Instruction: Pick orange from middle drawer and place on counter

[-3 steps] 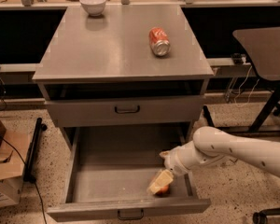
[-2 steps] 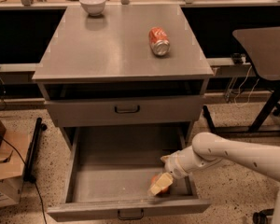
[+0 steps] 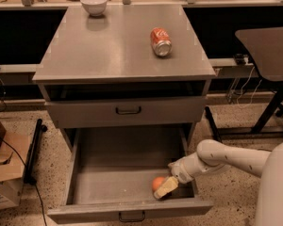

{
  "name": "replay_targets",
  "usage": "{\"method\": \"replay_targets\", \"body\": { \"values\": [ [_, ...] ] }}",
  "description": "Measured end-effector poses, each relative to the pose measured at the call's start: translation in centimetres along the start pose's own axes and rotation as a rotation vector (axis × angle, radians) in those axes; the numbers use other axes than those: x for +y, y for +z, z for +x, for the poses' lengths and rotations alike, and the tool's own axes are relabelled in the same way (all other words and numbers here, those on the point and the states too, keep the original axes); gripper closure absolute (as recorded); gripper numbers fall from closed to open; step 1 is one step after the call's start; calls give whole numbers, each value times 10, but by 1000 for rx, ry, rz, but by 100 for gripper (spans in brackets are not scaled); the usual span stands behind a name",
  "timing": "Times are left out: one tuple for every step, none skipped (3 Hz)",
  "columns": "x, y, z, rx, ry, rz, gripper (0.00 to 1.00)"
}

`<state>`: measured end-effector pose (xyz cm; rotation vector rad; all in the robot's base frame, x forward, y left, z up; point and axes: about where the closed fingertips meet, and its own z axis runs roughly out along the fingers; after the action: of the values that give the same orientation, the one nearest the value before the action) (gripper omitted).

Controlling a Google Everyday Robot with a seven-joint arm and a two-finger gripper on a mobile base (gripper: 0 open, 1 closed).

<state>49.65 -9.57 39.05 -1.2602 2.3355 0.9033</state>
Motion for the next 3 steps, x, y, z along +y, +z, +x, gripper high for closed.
{"method": "replay_targets", "body": {
  "values": [
    [-8, 3, 12, -1, 30, 3, 21],
    [-2, 10, 18, -13, 51, -16, 41],
    [13, 19, 21, -23, 62, -53, 64]
  ]
}}
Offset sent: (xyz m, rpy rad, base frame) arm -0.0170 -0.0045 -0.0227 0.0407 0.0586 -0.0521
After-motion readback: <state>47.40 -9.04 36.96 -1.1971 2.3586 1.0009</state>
